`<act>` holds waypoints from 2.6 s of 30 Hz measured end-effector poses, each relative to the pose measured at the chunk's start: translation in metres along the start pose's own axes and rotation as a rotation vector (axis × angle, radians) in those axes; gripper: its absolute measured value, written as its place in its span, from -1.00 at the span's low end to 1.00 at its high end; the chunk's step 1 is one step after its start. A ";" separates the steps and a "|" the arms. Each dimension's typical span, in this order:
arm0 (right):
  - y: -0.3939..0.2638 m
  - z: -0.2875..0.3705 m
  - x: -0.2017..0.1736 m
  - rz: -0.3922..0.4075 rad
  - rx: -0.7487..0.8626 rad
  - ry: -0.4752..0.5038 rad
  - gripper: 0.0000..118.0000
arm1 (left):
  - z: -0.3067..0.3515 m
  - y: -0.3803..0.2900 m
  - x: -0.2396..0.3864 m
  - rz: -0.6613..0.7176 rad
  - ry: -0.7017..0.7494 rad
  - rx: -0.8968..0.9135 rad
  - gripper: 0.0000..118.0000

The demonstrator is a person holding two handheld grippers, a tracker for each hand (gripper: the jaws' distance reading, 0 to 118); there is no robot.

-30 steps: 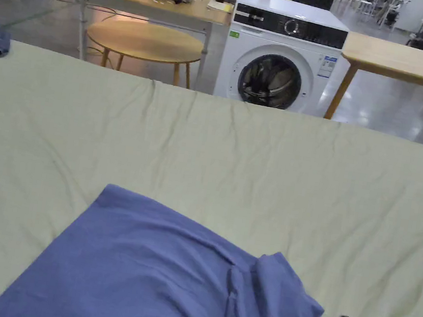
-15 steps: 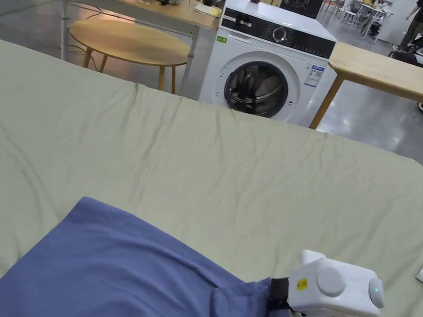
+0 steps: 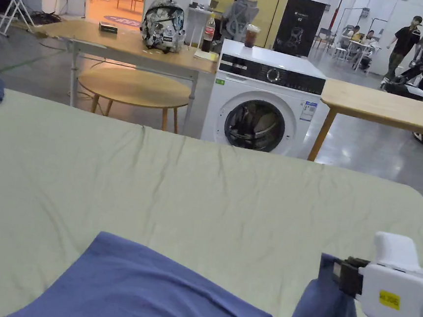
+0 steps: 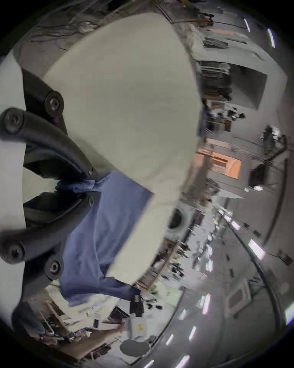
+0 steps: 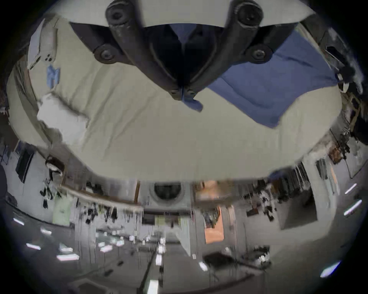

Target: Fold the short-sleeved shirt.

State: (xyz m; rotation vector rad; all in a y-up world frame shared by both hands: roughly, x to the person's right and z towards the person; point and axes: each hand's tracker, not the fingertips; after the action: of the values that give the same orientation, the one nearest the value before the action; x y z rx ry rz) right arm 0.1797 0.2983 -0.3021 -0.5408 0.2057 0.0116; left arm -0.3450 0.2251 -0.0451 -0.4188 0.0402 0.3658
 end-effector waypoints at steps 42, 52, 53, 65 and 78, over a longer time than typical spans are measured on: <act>0.381 0.056 -0.016 -0.014 0.507 -0.151 -1.00 | -0.166 0.370 0.083 -0.262 -0.003 0.323 -1.00; 0.229 0.120 -0.012 -0.014 0.426 -0.042 -1.00 | -0.098 0.238 0.064 -0.196 -0.049 0.263 -1.00; 0.210 0.124 -0.011 -0.012 0.430 -0.031 -1.00 | -0.092 0.224 0.060 -0.202 -0.076 0.242 -1.00; -0.067 0.171 0.010 -0.128 0.198 -0.013 -1.00 | -0.010 0.008 -0.029 0.037 -0.060 0.030 -1.00; -0.197 0.125 0.005 -0.222 -0.073 -0.012 -0.97 | 0.001 -0.083 -0.056 0.022 0.002 -0.165 -0.72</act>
State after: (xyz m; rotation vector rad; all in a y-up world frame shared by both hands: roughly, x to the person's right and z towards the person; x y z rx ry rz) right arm 0.2216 0.1930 -0.0976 -0.6342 0.1326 -0.1940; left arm -0.3673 0.1359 -0.0057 -0.5817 0.0165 0.3921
